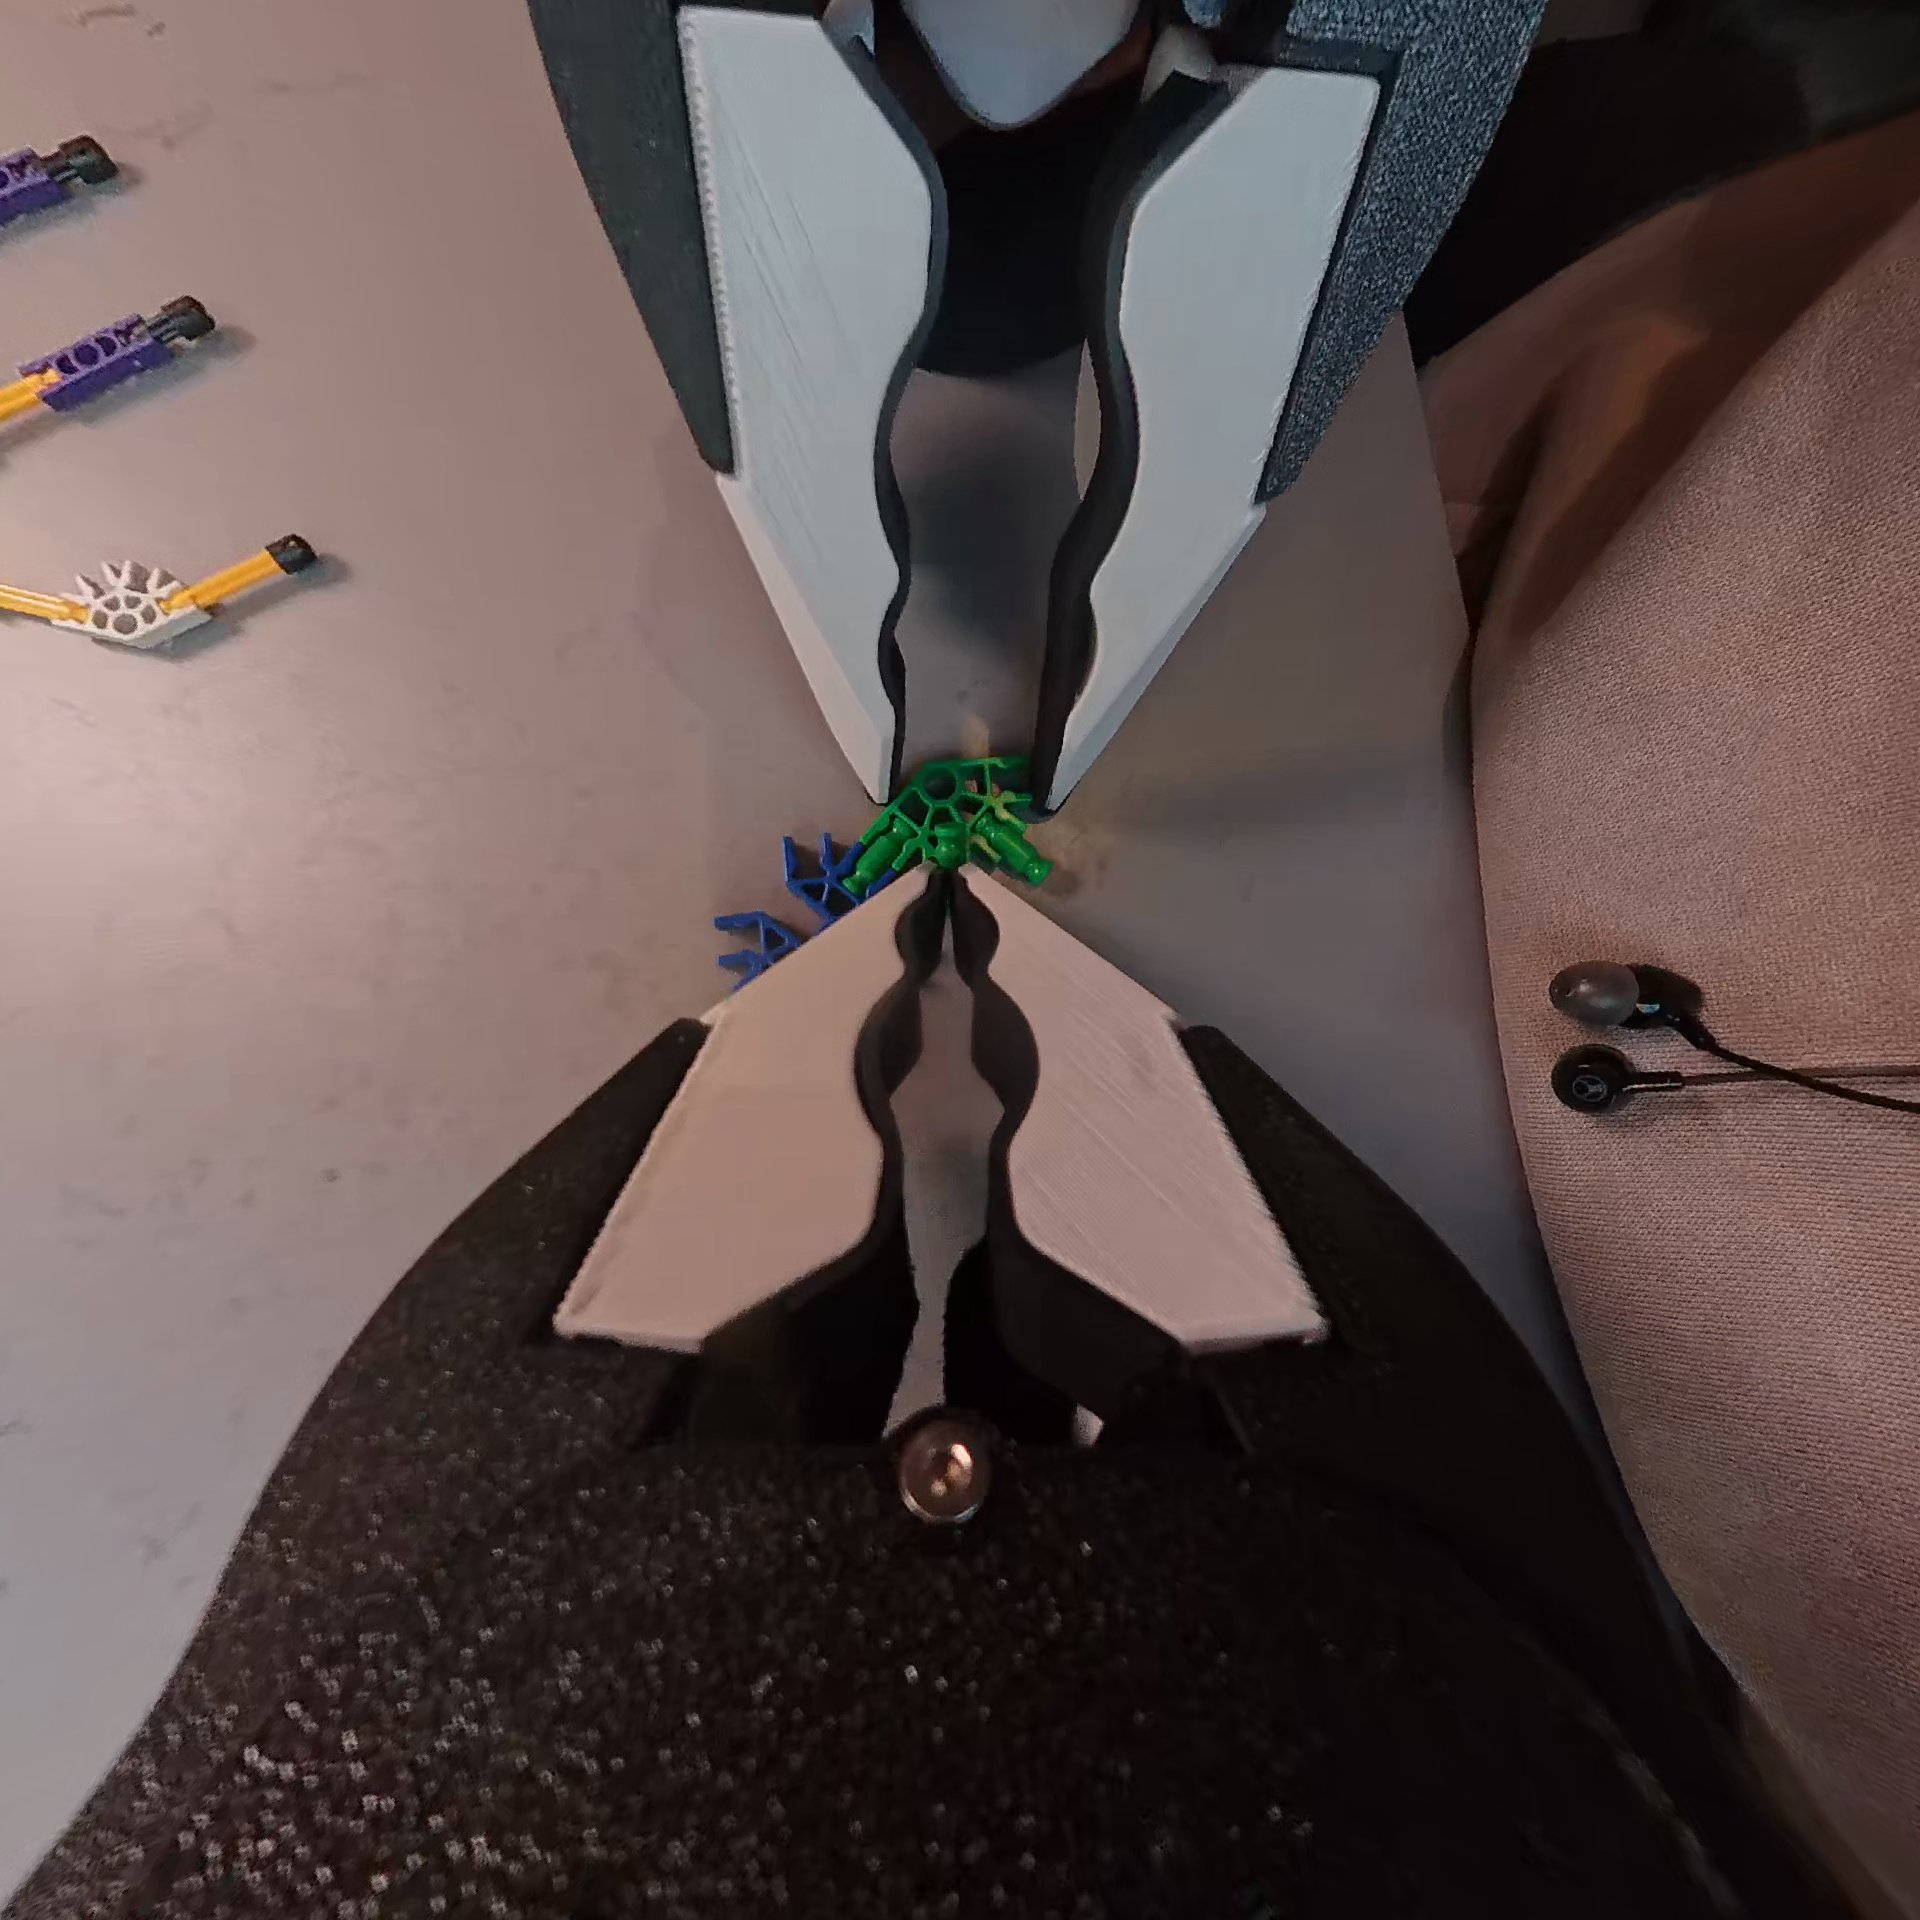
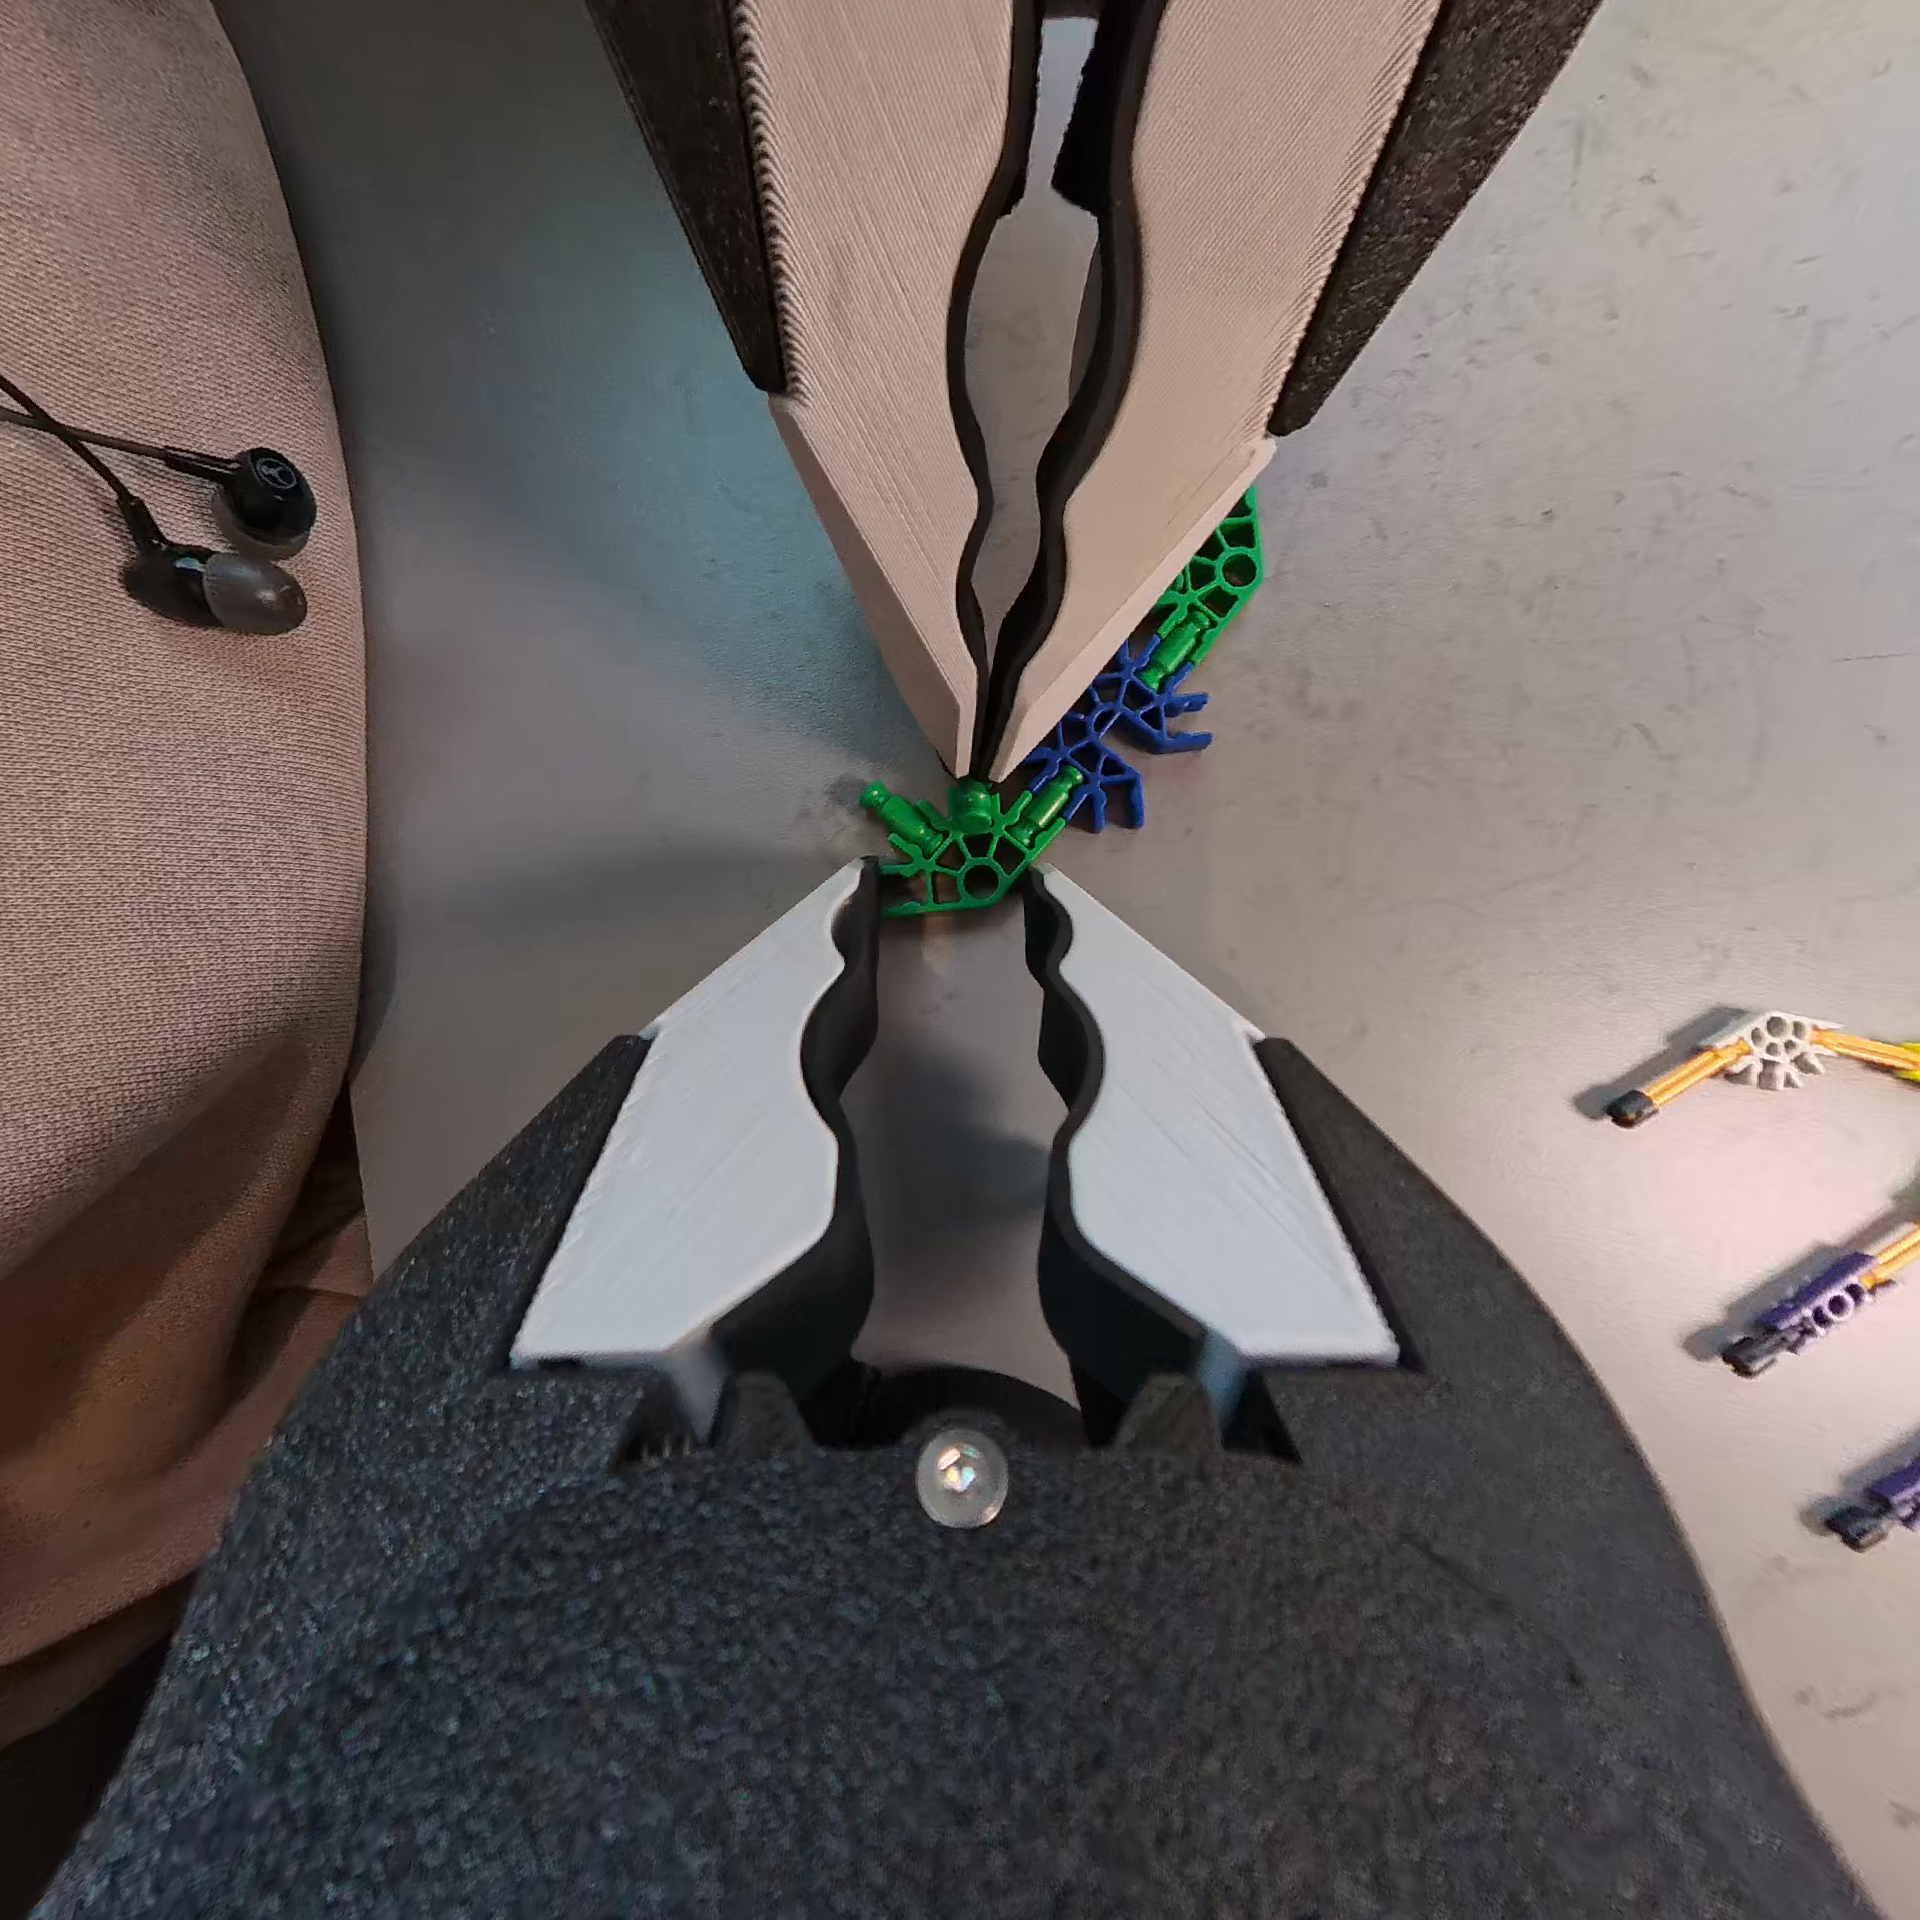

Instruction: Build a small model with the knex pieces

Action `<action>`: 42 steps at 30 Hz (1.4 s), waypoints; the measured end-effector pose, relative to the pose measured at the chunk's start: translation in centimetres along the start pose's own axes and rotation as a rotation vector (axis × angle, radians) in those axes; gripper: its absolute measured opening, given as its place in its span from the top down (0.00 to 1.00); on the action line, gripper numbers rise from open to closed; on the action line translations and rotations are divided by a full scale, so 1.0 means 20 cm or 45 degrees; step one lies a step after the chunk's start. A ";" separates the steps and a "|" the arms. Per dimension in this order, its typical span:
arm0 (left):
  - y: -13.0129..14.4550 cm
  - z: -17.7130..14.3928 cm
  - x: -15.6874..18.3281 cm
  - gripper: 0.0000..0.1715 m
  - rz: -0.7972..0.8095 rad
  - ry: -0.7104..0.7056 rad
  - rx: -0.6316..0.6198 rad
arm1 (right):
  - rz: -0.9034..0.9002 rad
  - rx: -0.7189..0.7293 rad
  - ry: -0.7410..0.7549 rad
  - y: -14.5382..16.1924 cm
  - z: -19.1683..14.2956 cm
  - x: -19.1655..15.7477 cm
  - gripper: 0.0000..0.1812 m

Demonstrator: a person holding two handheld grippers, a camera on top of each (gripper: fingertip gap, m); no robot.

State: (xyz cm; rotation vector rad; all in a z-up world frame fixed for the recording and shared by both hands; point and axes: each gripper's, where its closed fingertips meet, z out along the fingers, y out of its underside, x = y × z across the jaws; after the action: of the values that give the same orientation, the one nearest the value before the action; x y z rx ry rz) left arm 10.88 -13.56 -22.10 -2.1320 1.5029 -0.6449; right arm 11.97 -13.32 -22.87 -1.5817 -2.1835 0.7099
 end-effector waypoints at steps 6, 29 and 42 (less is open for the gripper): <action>0.01 -0.01 0.01 0.99 -0.006 0.005 -0.024 | 0.005 0.017 0.006 0.00 0.00 0.00 0.86; -0.03 0.03 0.00 1.00 -0.040 -0.029 -0.066 | 0.028 0.043 0.016 0.00 0.00 0.00 0.86; -0.02 0.03 0.00 1.00 -0.013 -0.058 0.146 | 0.024 0.055 0.031 0.01 0.00 0.00 0.86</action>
State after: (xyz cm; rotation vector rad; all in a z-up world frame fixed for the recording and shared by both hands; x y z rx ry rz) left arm 11.62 -13.28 -22.35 -2.0557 1.3981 -0.6651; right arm 12.09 -13.25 -22.93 -1.5828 -2.1243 0.7347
